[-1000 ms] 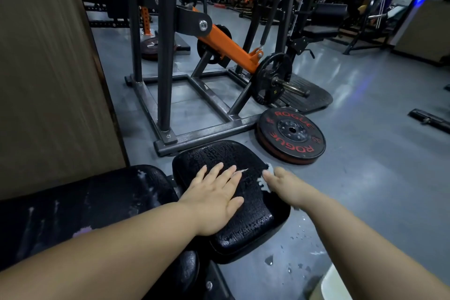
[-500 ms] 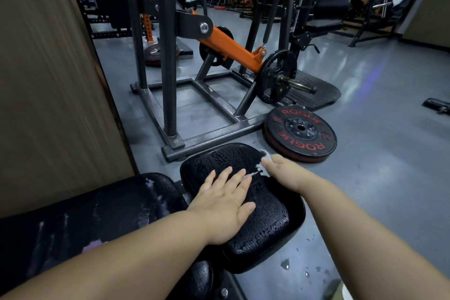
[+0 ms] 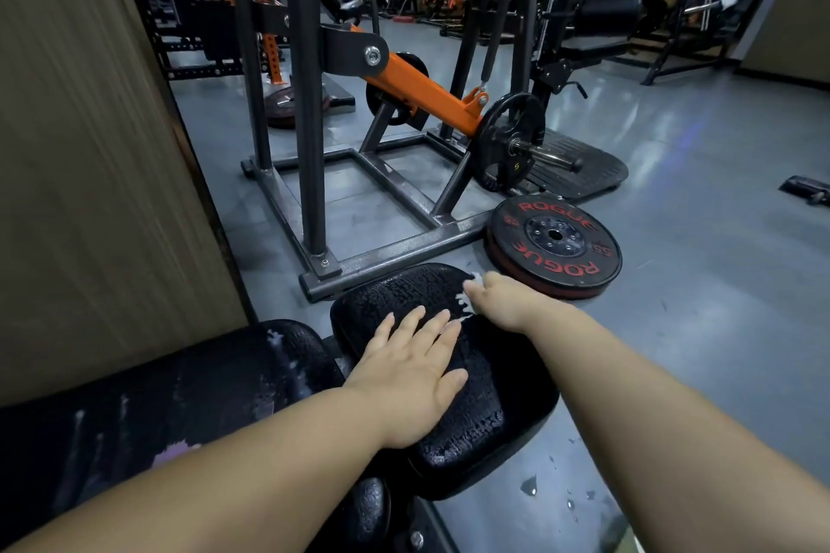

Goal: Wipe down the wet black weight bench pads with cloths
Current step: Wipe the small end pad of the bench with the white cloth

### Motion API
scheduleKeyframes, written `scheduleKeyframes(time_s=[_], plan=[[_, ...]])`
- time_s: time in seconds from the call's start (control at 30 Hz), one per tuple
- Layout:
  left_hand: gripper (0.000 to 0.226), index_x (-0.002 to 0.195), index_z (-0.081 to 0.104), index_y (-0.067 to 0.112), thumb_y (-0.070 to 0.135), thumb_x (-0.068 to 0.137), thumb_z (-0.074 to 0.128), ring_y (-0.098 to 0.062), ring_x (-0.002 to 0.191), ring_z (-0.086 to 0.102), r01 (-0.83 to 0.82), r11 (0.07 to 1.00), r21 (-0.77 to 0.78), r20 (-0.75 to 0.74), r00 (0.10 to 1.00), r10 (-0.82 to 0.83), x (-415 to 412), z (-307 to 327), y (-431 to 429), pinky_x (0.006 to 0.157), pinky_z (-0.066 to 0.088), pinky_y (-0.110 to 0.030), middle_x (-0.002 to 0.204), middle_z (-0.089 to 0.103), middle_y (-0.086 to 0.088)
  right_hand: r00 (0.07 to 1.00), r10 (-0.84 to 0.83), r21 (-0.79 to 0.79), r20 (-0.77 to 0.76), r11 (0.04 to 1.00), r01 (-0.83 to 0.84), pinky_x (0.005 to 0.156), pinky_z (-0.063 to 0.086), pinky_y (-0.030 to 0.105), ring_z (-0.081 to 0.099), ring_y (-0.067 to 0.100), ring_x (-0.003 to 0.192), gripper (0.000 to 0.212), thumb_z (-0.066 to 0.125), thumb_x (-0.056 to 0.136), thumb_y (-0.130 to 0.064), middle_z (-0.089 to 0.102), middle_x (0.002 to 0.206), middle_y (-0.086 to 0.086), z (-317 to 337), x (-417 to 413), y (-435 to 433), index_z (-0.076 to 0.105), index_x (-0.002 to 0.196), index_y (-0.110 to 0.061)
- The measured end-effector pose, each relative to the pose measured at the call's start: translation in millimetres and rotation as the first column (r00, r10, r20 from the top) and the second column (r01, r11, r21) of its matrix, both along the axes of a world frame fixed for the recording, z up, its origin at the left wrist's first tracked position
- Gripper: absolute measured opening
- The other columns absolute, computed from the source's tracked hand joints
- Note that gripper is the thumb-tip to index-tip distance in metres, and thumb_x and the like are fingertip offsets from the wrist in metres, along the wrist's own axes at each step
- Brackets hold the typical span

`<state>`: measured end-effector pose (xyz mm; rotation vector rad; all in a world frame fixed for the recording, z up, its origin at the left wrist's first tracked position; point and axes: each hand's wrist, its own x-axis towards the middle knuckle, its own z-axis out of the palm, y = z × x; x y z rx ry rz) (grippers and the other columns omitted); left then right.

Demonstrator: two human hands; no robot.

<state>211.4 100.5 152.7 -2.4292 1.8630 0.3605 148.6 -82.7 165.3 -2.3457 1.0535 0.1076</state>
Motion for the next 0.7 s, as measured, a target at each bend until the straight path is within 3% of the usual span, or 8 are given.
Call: scheduleKeyframes(time_s=[0.13,0.23,0.37,0.47,0.53,0.57,0.63,0.7], plan=[[0.061,0.155,-0.009,0.026,0.049,0.103,0.013,-0.015,0.147,-0.022,-0.002,1.0,-0.004,-0.002,1.0,0.002,1.0,-1.1,-0.4,0.119,-0.014,-0.043,0.162,-0.016,0.009,1.0,0.001,-0.002,-0.002,1.0,-0.001,0.101,0.036,0.041,0.045,0.033,0.124,0.051,0.027,0.1,-0.042,0.048,0.121,0.013,-7.8,21.3,-8.0,0.046,0.127,-0.004],[0.061,0.155,-0.009,0.026,0.049,0.103,0.013,-0.015,0.147,-0.022,-0.004,1.0,-0.007,-0.002,1.0,0.004,0.7,-1.0,0.1,0.119,-0.014,-0.043,0.162,-0.016,0.009,0.999,-0.044,0.052,0.032,0.998,0.042,0.103,0.033,0.039,0.042,0.03,0.129,0.054,0.029,0.101,-0.046,0.045,0.139,0.013,-5.9,2.2,-2.1,0.04,0.136,-0.007],[0.061,0.154,-0.012,0.027,0.05,0.103,0.012,-0.014,0.146,-0.024,0.001,1.0,0.008,-0.016,1.0,-0.001,1.1,-0.1,0.4,0.119,-0.015,-0.043,0.161,-0.019,0.01,0.997,-0.081,0.151,0.014,0.986,0.078,0.103,0.035,0.038,0.045,0.026,0.125,0.058,0.031,0.097,-0.055,0.047,0.138,0.009,-13.0,-50.3,3.5,0.042,0.135,-0.012],[0.061,0.154,-0.012,0.026,0.05,0.103,0.011,-0.015,0.146,-0.023,0.003,1.0,0.01,-0.01,1.0,-0.003,1.6,-0.5,-0.1,0.119,-0.015,-0.044,0.161,-0.018,0.01,0.989,-0.129,0.211,-0.067,0.967,0.141,0.077,0.045,0.031,0.056,0.021,0.099,0.051,0.031,0.095,-0.061,0.056,0.118,0.001,-10.3,-78.1,10.6,0.047,0.122,-0.021],[0.061,0.154,-0.012,0.026,0.05,0.103,0.011,-0.016,0.147,-0.022,0.005,1.0,0.007,0.0,1.0,-0.005,1.3,-1.3,-0.6,0.119,-0.013,-0.044,0.161,-0.018,0.009,0.985,-0.146,0.244,-0.09,0.956,0.164,0.054,0.038,0.023,0.05,0.016,0.072,0.045,0.033,0.097,-0.055,0.054,0.096,0.003,3.8,-72.2,16.5,0.046,0.115,-0.016],[0.061,0.154,-0.012,0.026,0.05,0.103,0.011,-0.016,0.147,-0.022,0.005,1.0,0.005,0.002,1.0,-0.005,0.8,-1.7,-0.5,0.119,-0.013,-0.045,0.162,-0.017,0.008,0.988,-0.133,0.226,-0.084,0.963,0.148,0.054,0.038,0.022,0.046,0.015,0.067,0.043,0.034,0.099,-0.051,0.05,0.088,0.002,11.6,-63.8,18.1,0.046,0.112,-0.013],[0.062,0.155,-0.01,0.026,0.05,0.103,0.012,-0.017,0.147,-0.021,0.001,1.0,0.001,0.009,1.0,-0.001,0.3,-2.1,-0.2,0.119,-0.012,-0.045,0.162,-0.016,0.008,0.996,-0.059,0.145,-0.068,0.987,0.069,0.072,0.038,0.026,0.052,0.018,0.082,0.041,0.031,0.102,-0.043,0.052,0.094,0.004,21.1,-37.2,17.7,0.048,0.113,-0.008],[0.062,0.155,-0.009,0.025,0.05,0.103,0.013,-0.017,0.147,-0.02,-0.001,1.0,-0.009,0.004,1.0,0.001,0.1,-2.1,0.1,0.119,-0.012,-0.045,0.162,-0.015,0.008,0.997,-0.042,0.067,-0.057,0.997,0.046,0.092,0.035,0.033,0.05,0.029,0.115,0.046,0.03,0.102,-0.038,0.052,0.124,0.013,24.5,-9.2,20.6,0.048,0.126,-0.003]])
